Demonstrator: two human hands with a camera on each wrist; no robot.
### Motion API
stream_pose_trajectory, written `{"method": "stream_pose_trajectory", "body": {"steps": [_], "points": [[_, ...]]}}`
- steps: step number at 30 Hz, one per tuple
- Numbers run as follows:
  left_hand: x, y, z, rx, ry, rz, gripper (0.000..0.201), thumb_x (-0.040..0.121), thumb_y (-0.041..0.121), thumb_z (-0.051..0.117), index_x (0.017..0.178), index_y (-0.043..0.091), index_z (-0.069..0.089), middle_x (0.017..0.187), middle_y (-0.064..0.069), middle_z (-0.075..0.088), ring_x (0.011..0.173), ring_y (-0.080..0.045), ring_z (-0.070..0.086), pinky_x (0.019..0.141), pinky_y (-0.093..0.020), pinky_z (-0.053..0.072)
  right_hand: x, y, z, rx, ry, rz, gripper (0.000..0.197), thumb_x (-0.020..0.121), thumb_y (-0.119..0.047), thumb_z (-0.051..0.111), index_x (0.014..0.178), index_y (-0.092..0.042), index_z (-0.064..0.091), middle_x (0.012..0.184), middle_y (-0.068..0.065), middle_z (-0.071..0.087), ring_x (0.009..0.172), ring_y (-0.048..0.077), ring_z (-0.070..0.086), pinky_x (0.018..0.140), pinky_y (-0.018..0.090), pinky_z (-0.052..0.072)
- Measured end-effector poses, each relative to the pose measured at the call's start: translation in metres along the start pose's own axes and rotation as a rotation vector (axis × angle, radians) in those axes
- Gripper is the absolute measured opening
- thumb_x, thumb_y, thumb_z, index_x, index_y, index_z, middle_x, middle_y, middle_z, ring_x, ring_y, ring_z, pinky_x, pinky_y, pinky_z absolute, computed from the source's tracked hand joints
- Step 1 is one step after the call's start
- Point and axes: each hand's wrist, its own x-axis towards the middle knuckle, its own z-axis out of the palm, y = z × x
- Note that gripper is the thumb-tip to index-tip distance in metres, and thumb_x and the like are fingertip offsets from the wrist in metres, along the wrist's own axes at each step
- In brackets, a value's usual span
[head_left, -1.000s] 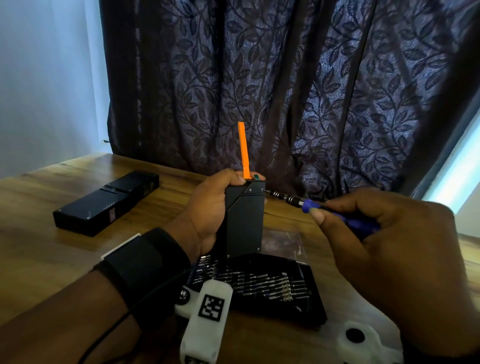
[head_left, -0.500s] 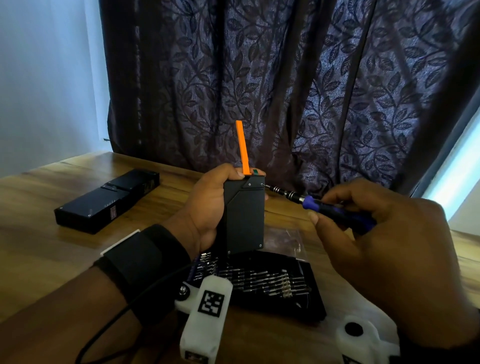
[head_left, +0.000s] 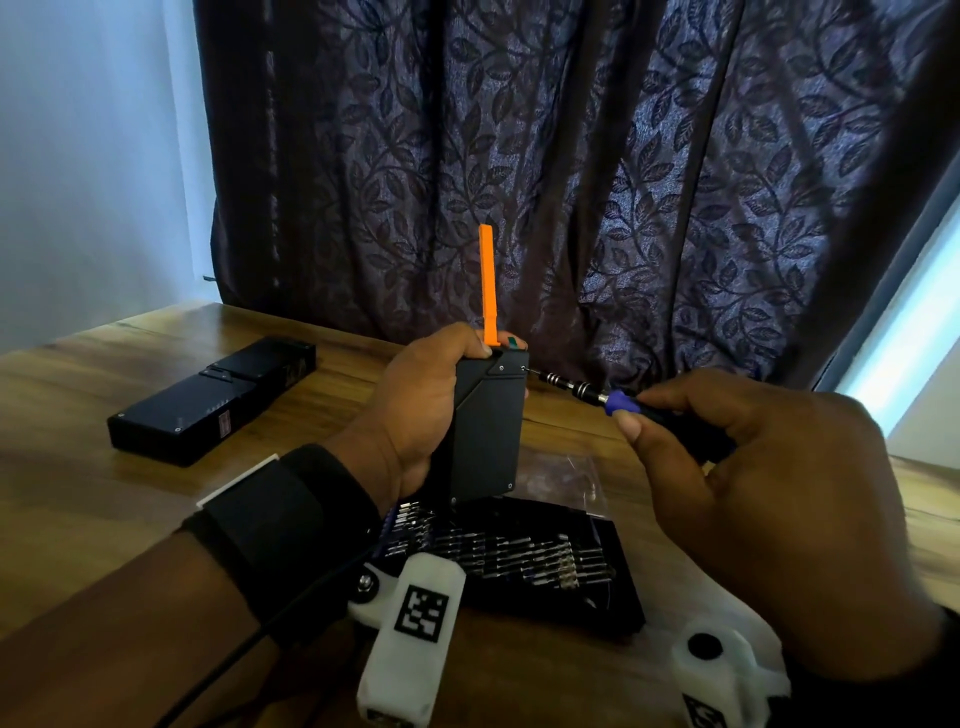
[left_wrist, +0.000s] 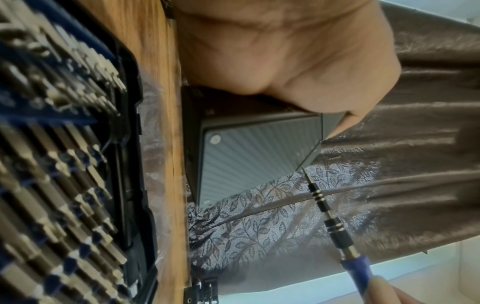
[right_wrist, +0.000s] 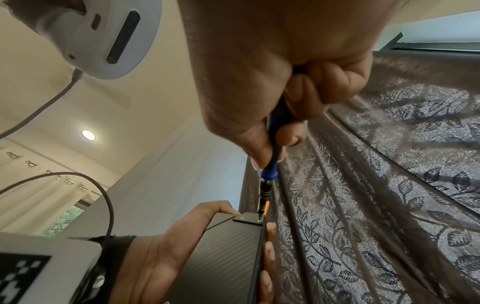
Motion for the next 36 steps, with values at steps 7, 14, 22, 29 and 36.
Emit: {"method": "stream_pose_trajectory", "body": {"steps": [7, 14, 22, 29, 36], "points": [[0.000, -0.002, 0.004, 0.071, 0.029, 0.009, 0.030, 0.087, 0.027, 0.053, 0.088, 0.012, 0.078, 0.079, -0.015, 0.068, 0.066, -0.028, 0.059, 0.070, -0.039, 0.048, 0.003, -0.001, -0.001, -0.004, -0.037, 0.053, 0.016, 0.086, -0.046, 0.068, 0.080, -0.034, 0.076, 0.050, -0.030, 0.039, 0.047, -0.009, 0.045, 0.056, 0.012, 0.037], [-0.001, -0.008, 0.008, 0.172, 0.058, 0.047, 0.033, 0.091, 0.021, 0.050, 0.085, 0.018, 0.082, 0.080, -0.008, 0.071, 0.074, -0.025, 0.059, 0.074, -0.041, 0.045, 0.005, 0.009, 0.003, -0.030, -0.106, 0.185, 0.025, 0.083, -0.054, 0.064, 0.066, -0.037, 0.071, 0.038, -0.018, 0.044, 0.041, 0.002, 0.049, 0.052, 0.013, 0.026], [0.001, -0.010, 0.007, 0.267, 0.085, 0.099, 0.032, 0.092, 0.016, 0.049, 0.089, 0.013, 0.080, 0.079, 0.000, 0.073, 0.080, -0.023, 0.062, 0.079, -0.044, 0.045, 0.006, 0.030, 0.017, 0.180, -0.219, 0.416, 0.037, 0.089, -0.047, 0.069, 0.060, -0.023, 0.071, 0.046, -0.017, 0.056, 0.049, 0.001, 0.055, 0.048, 0.020, 0.033], [0.002, -0.009, 0.006, 0.373, 0.072, 0.145, 0.037, 0.077, 0.032, 0.053, 0.093, 0.012, 0.080, 0.090, -0.018, 0.071, 0.085, -0.030, 0.061, 0.076, -0.044, 0.047, 0.004, 0.050, 0.031, 0.556, -0.361, 0.759, 0.050, 0.090, -0.043, 0.072, 0.075, 0.004, 0.069, 0.048, 0.000, 0.039, 0.039, 0.009, 0.030, 0.043, 0.022, 0.030], [0.003, -0.004, 0.004, 0.352, 0.092, 0.142, 0.030, 0.077, 0.031, 0.054, 0.084, 0.019, 0.080, 0.081, -0.013, 0.071, 0.080, -0.027, 0.061, 0.075, -0.040, 0.047, 0.003, 0.052, 0.040, 0.741, -0.454, 0.862, 0.045, 0.092, -0.049, 0.067, 0.074, -0.007, 0.074, 0.050, 0.001, 0.037, 0.039, 0.010, 0.021, 0.040, 0.018, 0.016]]}}
